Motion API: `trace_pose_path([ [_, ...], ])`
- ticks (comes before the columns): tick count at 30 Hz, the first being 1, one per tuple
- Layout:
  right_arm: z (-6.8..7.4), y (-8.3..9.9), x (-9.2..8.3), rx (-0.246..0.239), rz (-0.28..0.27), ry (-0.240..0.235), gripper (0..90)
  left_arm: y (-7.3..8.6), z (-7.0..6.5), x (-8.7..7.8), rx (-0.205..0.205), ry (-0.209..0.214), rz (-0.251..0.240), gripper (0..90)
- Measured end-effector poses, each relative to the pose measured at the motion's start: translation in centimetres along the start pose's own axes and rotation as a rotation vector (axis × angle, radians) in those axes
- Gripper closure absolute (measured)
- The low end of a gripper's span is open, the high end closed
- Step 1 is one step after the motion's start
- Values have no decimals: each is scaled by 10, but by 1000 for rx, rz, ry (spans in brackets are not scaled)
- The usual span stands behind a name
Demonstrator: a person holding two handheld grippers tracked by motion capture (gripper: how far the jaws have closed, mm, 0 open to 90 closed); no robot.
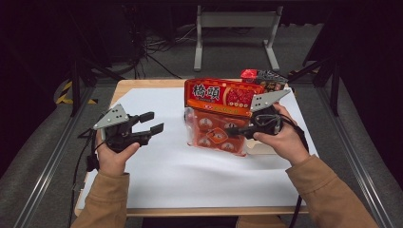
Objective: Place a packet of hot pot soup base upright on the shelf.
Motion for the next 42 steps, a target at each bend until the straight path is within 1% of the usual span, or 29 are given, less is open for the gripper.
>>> trace_pose_path([
  [3,-4,-3,-7,5,-8,15,704,3,3,1,-2,-7,8,434],
  [4,-6,-4,-9,15,-11,19,703,4,5,1,-1,-9,9,431],
  [7,-12,-6,-18,25,-24,41,704,8,9,3,-7,-20,19,419],
  [10,-19,-7,-25,35,-33,63,704,11,10,5,-16,-13,13,416],
  [11,-21,-8,-28,39,-37,71,704,14,11,7,-23,-18,23,416],
  [12,-21,-8,-28,39,-37,71,704,14,11,7,-23,-18,23,416],
  [13,-25,-9,-32,39,-44,85,704,16,13,8,-33,-19,23,415],
  [15,-28,-10,-35,40,-48,99,703,17,14,8,-33,-22,21,415],
  [16,-28,-10,-35,40,-48,99,703,18,15,8,-39,-22,22,415],
  [18,-32,-10,-39,43,-49,114,703,19,17,7,-50,-25,24,415],
  [20,-36,-10,-43,47,-51,134,704,22,20,7,-57,-31,23,414],
  [21,-36,-10,-43,47,-51,134,704,22,20,7,-57,-31,23,413],
  [23,-40,-10,-46,48,-54,149,704,23,21,8,-68,-35,28,412],
  [24,-42,-9,-49,48,-60,160,704,24,22,8,-68,-36,27,413],
  [29,-50,-7,-58,62,-76,184,703,26,23,8,-78,-39,33,412],
  [30,-52,-6,-59,62,-78,191,704,26,25,8,-71,-41,33,411],
  [33,-57,-4,-64,67,-80,207,704,28,26,8,-80,-42,37,411],
  [42,-69,5,-76,71,-93,250,704,30,27,9,-85,-46,42,408],
])
Point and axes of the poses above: each handheld gripper's, and its own axes: x roughly forward along the jaws, y roughly out of its underside, z roughly to its left, the point moved 4 cm from there along x, roughly forward along the jaws, and after that the axes turned 5 degrees about -z, right-handed, at the moved point
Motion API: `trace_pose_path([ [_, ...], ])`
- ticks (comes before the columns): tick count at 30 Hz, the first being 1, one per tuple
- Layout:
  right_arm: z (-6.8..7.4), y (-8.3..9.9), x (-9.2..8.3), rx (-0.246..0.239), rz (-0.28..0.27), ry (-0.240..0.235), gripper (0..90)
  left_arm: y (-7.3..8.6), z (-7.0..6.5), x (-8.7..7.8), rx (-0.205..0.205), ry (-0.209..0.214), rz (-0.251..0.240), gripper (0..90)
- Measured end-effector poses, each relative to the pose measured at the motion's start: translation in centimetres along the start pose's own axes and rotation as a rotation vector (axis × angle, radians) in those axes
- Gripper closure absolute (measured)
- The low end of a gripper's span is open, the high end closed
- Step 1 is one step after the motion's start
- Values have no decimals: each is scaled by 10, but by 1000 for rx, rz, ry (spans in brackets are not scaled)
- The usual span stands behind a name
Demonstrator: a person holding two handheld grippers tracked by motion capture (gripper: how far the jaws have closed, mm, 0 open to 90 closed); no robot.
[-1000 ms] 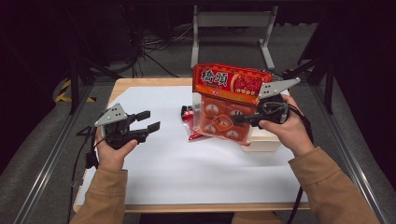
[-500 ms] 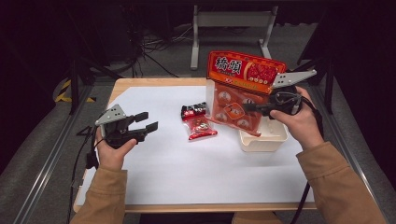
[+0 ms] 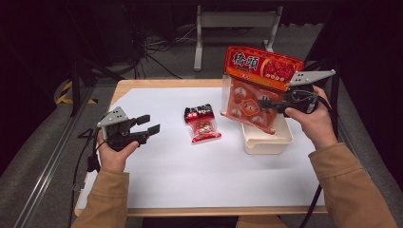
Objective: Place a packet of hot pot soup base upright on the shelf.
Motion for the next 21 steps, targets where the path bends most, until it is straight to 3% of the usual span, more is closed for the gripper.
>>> trace_pose_path([
  [5,-8,5,-4,-3,-13,10,704,0,-1,2,21,0,14,402],
  [21,-27,20,-14,-19,-35,69,704,2,1,2,10,-3,18,395],
])
Point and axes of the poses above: each handheld gripper's, and its own axes: x roughly forward along the jaws, y roughly out of its underside, z roughly to its left, the point moved 4 cm from there along x, roughly forward along the jaws, and after that the axes turned 5 degrees about -z, right-handed, at the moved point
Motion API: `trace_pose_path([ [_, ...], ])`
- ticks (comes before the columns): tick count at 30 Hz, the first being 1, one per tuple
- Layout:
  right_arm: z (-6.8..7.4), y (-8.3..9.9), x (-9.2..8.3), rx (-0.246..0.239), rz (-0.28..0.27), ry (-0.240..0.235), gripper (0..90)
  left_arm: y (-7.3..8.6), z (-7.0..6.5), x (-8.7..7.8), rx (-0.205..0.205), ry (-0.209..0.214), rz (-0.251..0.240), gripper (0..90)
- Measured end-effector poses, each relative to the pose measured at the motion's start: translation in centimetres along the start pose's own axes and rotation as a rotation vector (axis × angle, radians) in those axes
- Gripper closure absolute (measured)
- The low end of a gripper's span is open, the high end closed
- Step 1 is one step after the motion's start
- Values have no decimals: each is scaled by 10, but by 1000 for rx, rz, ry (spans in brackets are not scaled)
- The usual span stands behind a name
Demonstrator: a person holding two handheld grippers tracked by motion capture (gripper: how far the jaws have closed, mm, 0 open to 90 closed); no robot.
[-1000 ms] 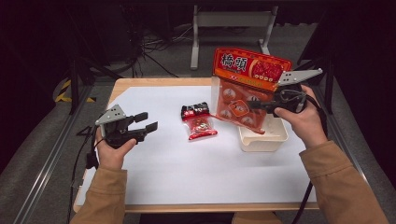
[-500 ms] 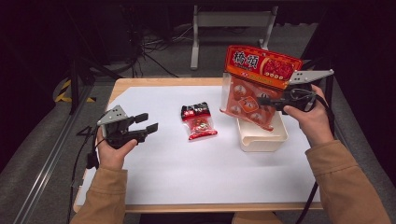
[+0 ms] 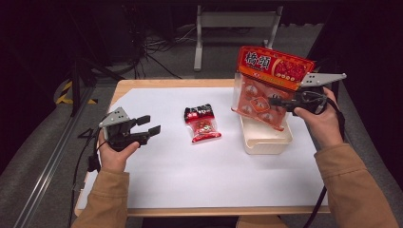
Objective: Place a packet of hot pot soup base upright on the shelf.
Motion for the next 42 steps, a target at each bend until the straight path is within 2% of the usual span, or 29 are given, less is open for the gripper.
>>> trace_pose_path([
  [10,-10,17,-2,3,4,54,704,2,3,0,-20,-5,-3,394],
  [18,-15,29,-3,22,6,88,704,2,4,0,-17,-3,0,394],
  [21,-14,31,-1,15,12,99,703,2,4,0,-18,-2,-2,393],
  [26,-16,38,5,33,46,125,703,2,5,-1,-25,-3,0,393],
  [30,-16,44,10,41,65,125,703,3,5,-1,-22,-2,0,392],
  [38,-21,55,9,84,38,114,702,3,4,0,-24,0,4,391],
  [42,-20,59,11,80,47,112,702,3,4,1,-16,2,8,391],
])
Point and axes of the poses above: each handheld gripper's, and its own axes: x roughly forward along the jaws, y roughly out of its underside, z roughly to its left, the point moved 4 cm from there along x, roughly forward along the jaws, and after that the axes turned 5 degrees about -z, right-handed, at the moved point
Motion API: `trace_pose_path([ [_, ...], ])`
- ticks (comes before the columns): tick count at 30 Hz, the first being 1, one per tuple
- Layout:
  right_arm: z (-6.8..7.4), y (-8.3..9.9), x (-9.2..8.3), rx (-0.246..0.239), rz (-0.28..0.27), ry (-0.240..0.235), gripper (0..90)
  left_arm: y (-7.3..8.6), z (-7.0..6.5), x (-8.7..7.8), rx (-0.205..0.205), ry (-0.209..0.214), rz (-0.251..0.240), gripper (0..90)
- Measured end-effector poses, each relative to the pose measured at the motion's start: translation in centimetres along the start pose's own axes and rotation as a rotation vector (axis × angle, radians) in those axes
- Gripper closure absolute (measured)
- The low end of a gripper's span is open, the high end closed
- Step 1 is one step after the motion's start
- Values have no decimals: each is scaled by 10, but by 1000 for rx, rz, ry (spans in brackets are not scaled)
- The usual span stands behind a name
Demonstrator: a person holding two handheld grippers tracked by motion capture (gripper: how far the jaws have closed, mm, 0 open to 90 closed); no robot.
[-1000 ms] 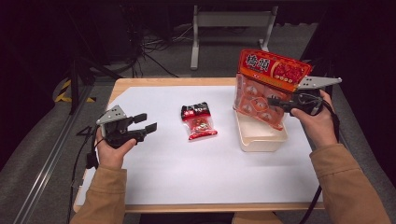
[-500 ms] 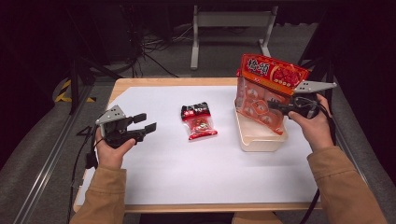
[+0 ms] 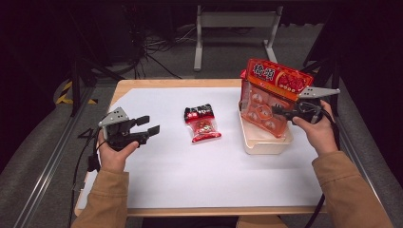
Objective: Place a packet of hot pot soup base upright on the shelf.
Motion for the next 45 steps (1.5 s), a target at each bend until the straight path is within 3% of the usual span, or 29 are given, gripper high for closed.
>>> trace_pose_path([
  [6,5,10,11,-4,30,-32,702,0,-1,1,-6,0,-1,391],
  [9,10,21,22,-31,62,-38,702,1,-1,1,-9,1,2,390],
  [14,10,25,26,2,44,-44,702,1,-1,3,-5,2,4,390],
  [17,11,27,26,-4,38,-45,702,2,-2,4,-5,4,12,389],
  [21,10,30,25,-8,39,-34,701,1,-2,3,-6,4,8,389],
  [28,0,37,21,32,51,1,688,2,0,3,-11,3,8,388],
  [32,-2,35,19,44,58,29,628,3,0,3,-12,3,8,387],
  [36,-4,32,14,56,27,47,445,3,1,3,-18,3,10,386],
  [38,-4,29,9,73,15,68,416,3,0,4,-15,2,10,382],
  [45,-2,22,-4,48,10,118,348,4,1,4,-19,1,11,377],
])
Point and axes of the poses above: each handheld gripper's, and its own axes: x roughly forward along the jaws, y roughly out of its underside, z roughly to its left, the point moved 4 cm from there along x, roughly forward along the jaws, and after that the axes turned 5 degrees about -z, right-handed, at the moved point
